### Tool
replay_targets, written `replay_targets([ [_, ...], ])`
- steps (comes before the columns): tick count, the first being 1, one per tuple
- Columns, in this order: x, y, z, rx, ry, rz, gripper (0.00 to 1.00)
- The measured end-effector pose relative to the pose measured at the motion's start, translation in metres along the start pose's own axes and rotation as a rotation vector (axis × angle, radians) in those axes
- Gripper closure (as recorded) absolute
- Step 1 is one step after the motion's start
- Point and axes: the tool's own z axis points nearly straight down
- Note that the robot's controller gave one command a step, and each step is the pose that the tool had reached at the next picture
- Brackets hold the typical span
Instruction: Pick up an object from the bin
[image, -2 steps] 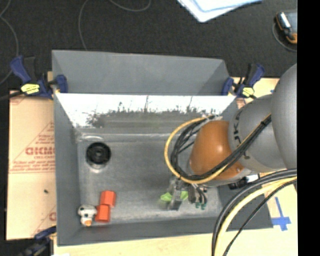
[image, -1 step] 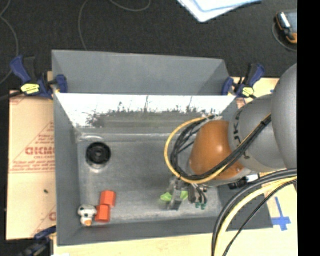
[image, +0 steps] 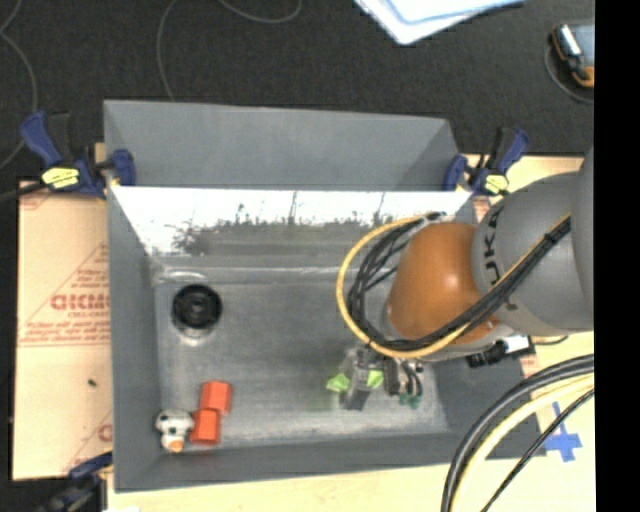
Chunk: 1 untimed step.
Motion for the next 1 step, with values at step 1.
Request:
replay_targets([
  [1,0.0088,-0.0061,0.0079,0.001,0.004,0.023,1.0],
])
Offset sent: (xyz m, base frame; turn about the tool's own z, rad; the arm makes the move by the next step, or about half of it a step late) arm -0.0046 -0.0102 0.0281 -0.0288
